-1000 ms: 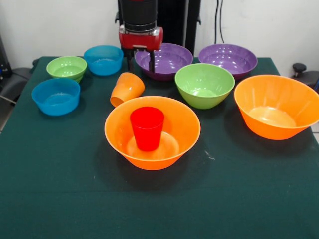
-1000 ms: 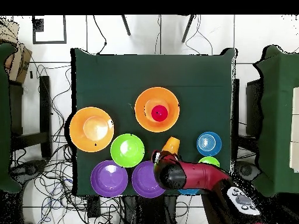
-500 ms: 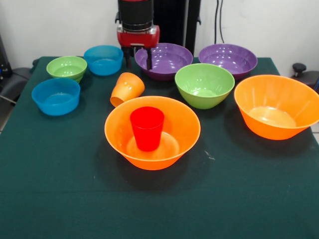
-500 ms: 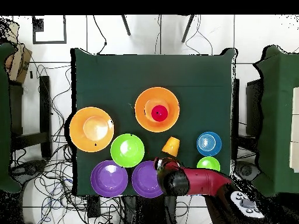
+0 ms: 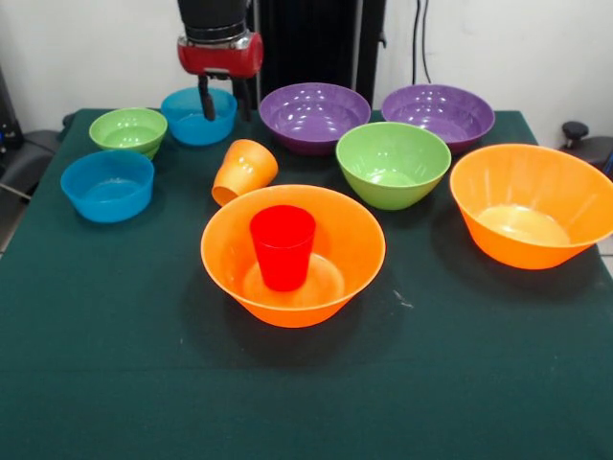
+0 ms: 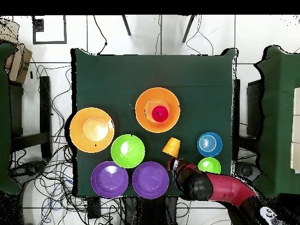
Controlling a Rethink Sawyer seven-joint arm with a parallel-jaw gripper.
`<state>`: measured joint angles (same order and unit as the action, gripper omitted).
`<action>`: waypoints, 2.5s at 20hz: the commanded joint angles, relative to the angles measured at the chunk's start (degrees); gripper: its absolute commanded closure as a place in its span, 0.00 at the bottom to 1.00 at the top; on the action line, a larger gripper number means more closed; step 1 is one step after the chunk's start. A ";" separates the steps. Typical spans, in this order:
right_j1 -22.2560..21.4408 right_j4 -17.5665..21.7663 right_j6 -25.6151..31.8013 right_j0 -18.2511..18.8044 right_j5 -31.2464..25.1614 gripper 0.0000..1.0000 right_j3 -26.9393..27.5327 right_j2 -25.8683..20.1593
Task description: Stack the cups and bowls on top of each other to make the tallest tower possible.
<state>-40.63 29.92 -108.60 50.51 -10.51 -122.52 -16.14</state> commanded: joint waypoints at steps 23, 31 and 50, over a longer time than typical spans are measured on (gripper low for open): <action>3.12 5.75 13.34 5.72 -15.19 0.00 10.23 -15.43; -0.94 5.74 14.75 6.98 -19.58 0.00 9.60 -18.68; 1.60 8.63 19.68 12.55 -26.53 0.00 14.72 -24.09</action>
<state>-41.12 31.96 -108.59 62.90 -29.88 -113.88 -36.01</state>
